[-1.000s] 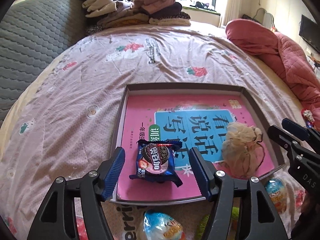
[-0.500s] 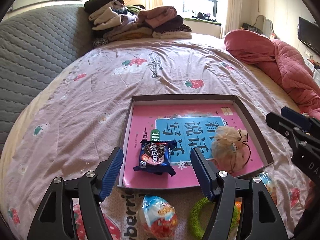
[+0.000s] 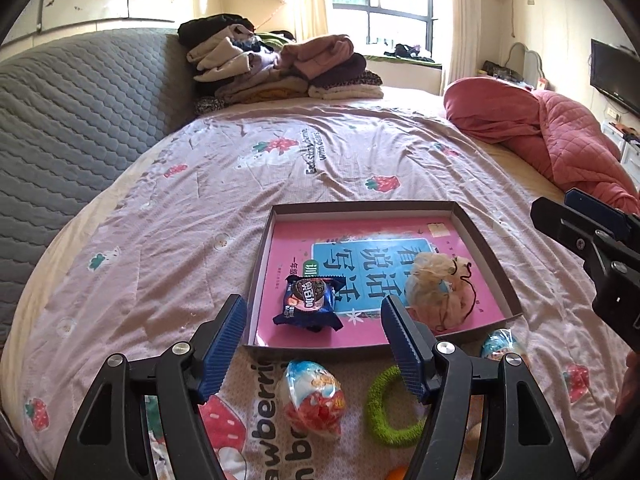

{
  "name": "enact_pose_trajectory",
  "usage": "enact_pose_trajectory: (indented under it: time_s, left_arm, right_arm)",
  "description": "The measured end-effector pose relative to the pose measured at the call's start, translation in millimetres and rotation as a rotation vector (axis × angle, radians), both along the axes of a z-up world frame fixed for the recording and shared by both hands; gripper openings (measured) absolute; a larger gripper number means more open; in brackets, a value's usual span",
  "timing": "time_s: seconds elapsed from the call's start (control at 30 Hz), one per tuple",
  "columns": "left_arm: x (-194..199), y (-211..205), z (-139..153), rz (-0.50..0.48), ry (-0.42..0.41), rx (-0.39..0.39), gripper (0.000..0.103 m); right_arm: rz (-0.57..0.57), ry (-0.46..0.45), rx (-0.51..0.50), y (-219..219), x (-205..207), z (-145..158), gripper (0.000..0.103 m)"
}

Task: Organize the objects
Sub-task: 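Withdraw both open grippers from the tray back toward the loose items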

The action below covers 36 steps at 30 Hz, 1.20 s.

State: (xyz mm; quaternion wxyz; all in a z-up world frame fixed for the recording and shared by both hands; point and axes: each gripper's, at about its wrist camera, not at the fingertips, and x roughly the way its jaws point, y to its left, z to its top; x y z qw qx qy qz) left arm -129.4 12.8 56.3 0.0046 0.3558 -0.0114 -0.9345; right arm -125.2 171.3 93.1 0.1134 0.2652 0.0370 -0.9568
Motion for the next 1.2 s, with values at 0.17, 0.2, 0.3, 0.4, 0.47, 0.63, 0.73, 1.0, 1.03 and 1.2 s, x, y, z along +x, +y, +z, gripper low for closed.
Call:
enact_pose_trajectory:
  time_s: [0.17, 0.2, 0.3, 0.4, 0.47, 0.63, 0.73, 1.0, 1.03, 1.2]
  left_arm:
    - [12.5, 1.0, 4.3, -0.008, 0.012, -0.010, 0.071]
    - [15.5, 1.6, 4.7, -0.012, 0.016, -0.010, 0.071]
    - [21.6, 3.7, 4.6, -0.019, 0.021, -0.009, 0.071]
    - [26.8, 6.4, 4.6, -0.029, 0.027, -0.004, 0.071]
    - [30.2, 9.2, 4.2, -0.033, 0.032, -0.010, 0.071]
    - [37.0, 12.4, 1.5, -0.040, 0.032, 0.000, 0.071]
    - [39.8, 13.8, -1.2, -0.044, 0.033, 0.004, 0.071]
    - [47.8, 18.9, -10.8, -0.062, 0.020, -0.004, 0.071]
    - [48.3, 19.2, -11.7, -0.061, 0.017, -0.004, 0.071]
    - [51.1, 21.6, -16.5, -0.070, 0.008, -0.008, 0.071]
  right_arm:
    - [-0.005, 0.019, -0.001, 0.6, 12.0, 5.4, 0.052]
    - [-0.008, 0.024, 0.002, 1.4, 14.5, 5.5, 0.052]
    - [-0.017, 0.026, 0.012, 4.2, 21.8, 4.0, 0.052]
    - [-0.023, 0.026, 0.016, 7.5, 28.5, 0.8, 0.052]
    - [-0.022, 0.019, 0.007, 10.5, 33.1, -2.4, 0.052]
    - [-0.019, 0.009, 0.009, 14.2, 41.4, -9.0, 0.053]
    - [-0.017, 0.001, 0.007, 15.6, 46.8, -12.9, 0.053]
    - [-0.020, -0.023, 0.007, 18.0, 52.3, -22.7, 0.053]
    - [-0.018, -0.026, 0.007, 18.1, 52.8, -23.7, 0.053]
    - [-0.014, -0.040, 0.015, 16.7, 54.7, -29.5, 0.053]
